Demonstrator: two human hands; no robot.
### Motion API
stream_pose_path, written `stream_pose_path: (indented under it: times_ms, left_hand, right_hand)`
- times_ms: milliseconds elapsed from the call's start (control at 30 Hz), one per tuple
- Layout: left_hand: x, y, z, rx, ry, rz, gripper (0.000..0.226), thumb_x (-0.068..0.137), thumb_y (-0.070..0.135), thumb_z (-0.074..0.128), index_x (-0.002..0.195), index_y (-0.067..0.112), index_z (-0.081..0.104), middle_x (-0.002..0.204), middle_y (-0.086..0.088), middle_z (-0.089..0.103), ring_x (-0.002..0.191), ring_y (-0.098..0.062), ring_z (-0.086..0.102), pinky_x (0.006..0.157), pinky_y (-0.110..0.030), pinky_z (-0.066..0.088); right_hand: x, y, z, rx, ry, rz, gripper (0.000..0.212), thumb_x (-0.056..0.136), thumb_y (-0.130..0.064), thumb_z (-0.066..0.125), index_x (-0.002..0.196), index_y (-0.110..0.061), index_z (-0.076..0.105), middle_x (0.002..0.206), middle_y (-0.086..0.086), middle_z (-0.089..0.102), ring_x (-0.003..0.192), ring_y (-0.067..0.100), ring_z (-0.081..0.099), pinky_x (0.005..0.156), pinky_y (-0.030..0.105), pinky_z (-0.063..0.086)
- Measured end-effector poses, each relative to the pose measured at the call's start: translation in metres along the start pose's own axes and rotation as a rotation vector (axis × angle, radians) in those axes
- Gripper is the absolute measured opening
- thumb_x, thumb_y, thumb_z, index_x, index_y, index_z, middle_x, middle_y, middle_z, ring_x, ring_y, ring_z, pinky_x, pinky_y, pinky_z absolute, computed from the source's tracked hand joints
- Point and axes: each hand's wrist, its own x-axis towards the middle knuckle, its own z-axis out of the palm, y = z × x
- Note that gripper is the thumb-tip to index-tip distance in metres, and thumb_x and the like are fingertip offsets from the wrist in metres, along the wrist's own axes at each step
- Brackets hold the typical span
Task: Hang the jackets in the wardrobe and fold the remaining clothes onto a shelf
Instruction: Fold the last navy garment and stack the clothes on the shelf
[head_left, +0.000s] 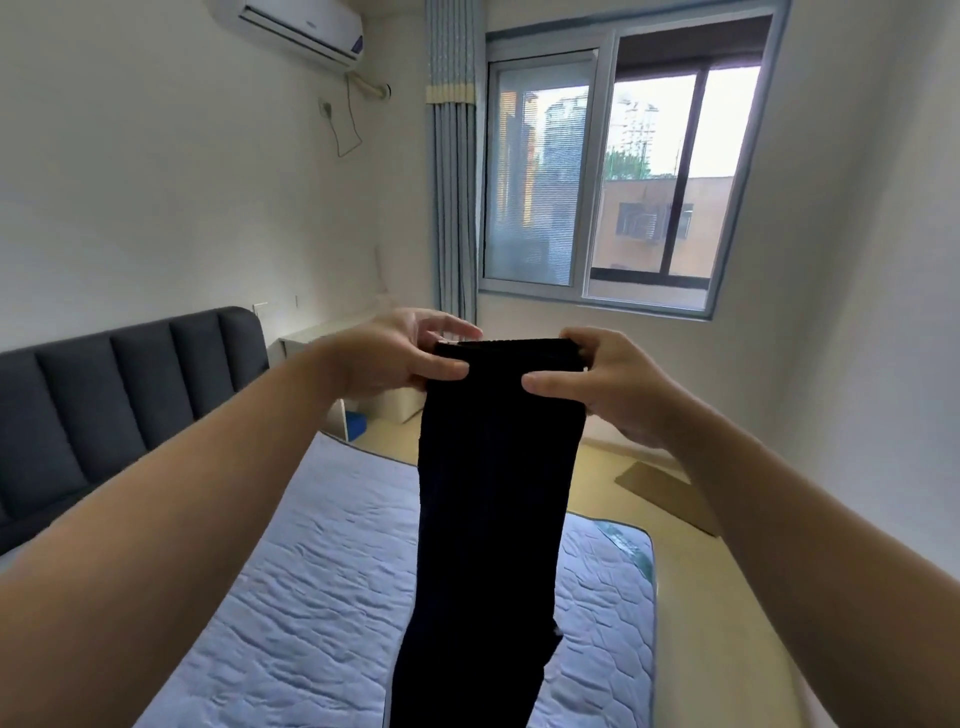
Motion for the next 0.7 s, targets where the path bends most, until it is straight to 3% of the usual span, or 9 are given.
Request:
stream_pose_path:
  times_ms: [133,200,267,333,400,467,567,700]
  left_hand:
    - [0.024,0.011,-0.010,0.130,-0.201,-0.153,0.032,0.079,0.008,0.073,0.109,-0.002,0.067,0.090,-0.006,0.067,0.082,-0.016,0.058,0.067,-0.019,0.049]
    - [0.041,0.011,-0.009,0.143,-0.307,-0.200,0.021,0.084,0.003,0.072,0.104,0.000,0.063,0.087,-0.005,0.065,0.080,-0.015,0.060,0.067,-0.018,0.050]
    - [0.062,0.008,-0.009,0.085,-0.386,-0.223,0.019,0.086,-0.002,0.070,0.101,0.002,0.059,0.088,-0.006,0.066,0.080,-0.015,0.065,0.069,-0.020,0.055]
    - [0.088,0.005,-0.004,0.024,-0.397,-0.223,0.020,0.083,-0.002,0.066,0.099,0.004,0.056,0.086,-0.005,0.066,0.078,-0.014,0.066,0.068,-0.021,0.056]
    - [0.120,0.001,0.006,0.047,-0.354,-0.227,0.022,0.084,-0.002,0.071,0.099,0.005,0.057,0.085,-0.004,0.064,0.074,-0.013,0.062,0.062,-0.019,0.052]
    - [0.159,-0.002,0.017,0.184,-0.274,-0.231,0.027,0.083,0.001,0.074,0.106,0.003,0.061,0.089,-0.005,0.063,0.076,-0.014,0.057,0.061,-0.021,0.045]
    - [0.227,-0.009,0.038,0.544,-0.179,-0.208,0.027,0.088,0.006,0.075,0.115,0.008,0.068,0.100,0.000,0.070,0.088,-0.014,0.062,0.077,-0.027,0.047]
    - [0.313,-0.033,0.072,0.937,0.046,-0.131,0.015,0.090,0.017,0.074,0.103,0.023,0.070,0.096,0.007,0.069,0.088,-0.013,0.064,0.074,-0.022,0.046]
  right_hand:
    - [0.002,-0.002,-0.022,0.093,-0.156,0.100,0.054,0.068,-0.023,0.087,0.105,-0.009,0.051,0.072,-0.003,0.066,0.069,0.016,0.067,0.058,0.029,0.054]
    - [0.007,0.004,-0.034,0.099,-0.189,0.173,0.061,0.065,-0.024,0.088,0.114,-0.008,0.055,0.083,0.002,0.073,0.079,0.021,0.073,0.065,0.032,0.059]
    - [0.013,0.013,-0.049,0.099,-0.230,0.228,0.060,0.066,-0.024,0.089,0.119,-0.009,0.065,0.096,0.007,0.076,0.092,0.026,0.075,0.071,0.033,0.060]
    - [0.023,0.026,-0.069,0.111,-0.248,0.284,0.048,0.068,-0.023,0.089,0.109,-0.004,0.072,0.099,0.011,0.077,0.096,0.027,0.075,0.072,0.030,0.060]
    - [0.035,0.041,-0.092,0.093,-0.202,0.344,0.045,0.066,-0.025,0.089,0.102,-0.002,0.075,0.098,0.013,0.077,0.093,0.026,0.075,0.071,0.029,0.061]
    - [0.051,0.060,-0.120,-0.092,-0.137,0.373,0.040,0.069,-0.031,0.090,0.096,-0.006,0.076,0.089,0.007,0.078,0.082,0.019,0.075,0.066,0.026,0.059]
    - [0.082,0.103,-0.156,-0.378,-0.036,0.379,0.028,0.079,-0.033,0.085,0.088,-0.010,0.073,0.072,0.001,0.068,0.062,0.013,0.061,0.051,0.024,0.049]
    - [0.119,0.170,-0.193,-0.298,0.097,0.448,0.020,0.089,-0.021,0.077,0.100,-0.009,0.065,0.097,0.010,0.067,0.078,0.023,0.072,0.054,0.031,0.060]
